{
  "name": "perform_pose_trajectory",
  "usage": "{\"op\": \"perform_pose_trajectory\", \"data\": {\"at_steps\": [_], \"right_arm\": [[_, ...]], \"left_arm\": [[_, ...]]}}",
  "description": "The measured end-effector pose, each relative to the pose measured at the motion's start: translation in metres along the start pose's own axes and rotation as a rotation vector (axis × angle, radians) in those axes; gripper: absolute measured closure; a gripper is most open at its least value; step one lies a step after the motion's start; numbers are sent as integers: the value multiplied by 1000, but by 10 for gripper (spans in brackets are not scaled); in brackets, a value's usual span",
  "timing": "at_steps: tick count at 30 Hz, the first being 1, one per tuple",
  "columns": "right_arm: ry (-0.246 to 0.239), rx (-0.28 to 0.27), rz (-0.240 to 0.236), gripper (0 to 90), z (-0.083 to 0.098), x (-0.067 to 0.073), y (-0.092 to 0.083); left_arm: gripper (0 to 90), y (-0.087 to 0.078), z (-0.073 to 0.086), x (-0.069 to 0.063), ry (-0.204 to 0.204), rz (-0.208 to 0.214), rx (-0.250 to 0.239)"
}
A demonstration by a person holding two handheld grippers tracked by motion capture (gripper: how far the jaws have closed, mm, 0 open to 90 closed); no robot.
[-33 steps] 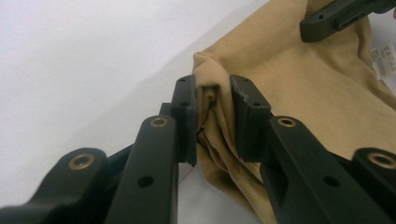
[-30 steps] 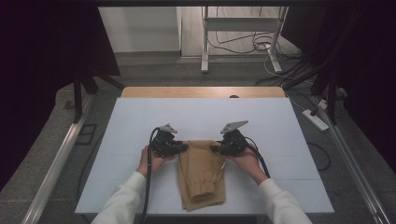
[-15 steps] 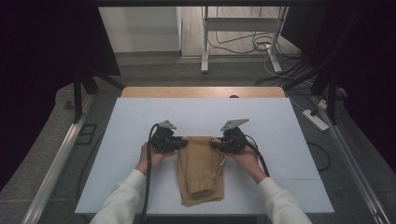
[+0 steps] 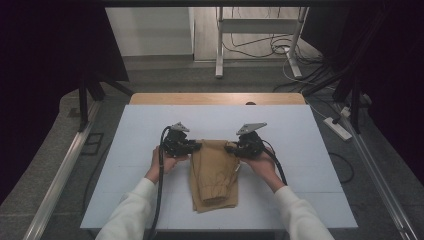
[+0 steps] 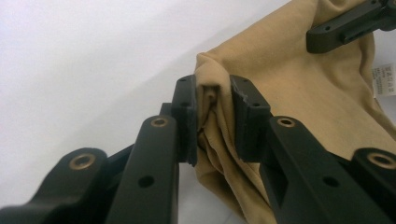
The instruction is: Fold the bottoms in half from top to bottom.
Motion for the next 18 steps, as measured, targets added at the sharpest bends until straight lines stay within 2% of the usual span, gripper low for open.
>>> {"op": "perform_pose_trajectory", "data": {"at_steps": [18], "right_arm": [[6,-36,26,726,-11,-14,10]], "left_arm": [[732,4,-13,16,-7,-17,-26]]}}
Point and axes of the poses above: each handheld gripper's, and its own axes: y roughly forward along the jaws, z roughly out of its underside, x roughly to its left, the point moved 4 cm from there along y, roughly forward along the jaws, and after that the axes turned 6 degrees about -x, right-handed, at the moved point
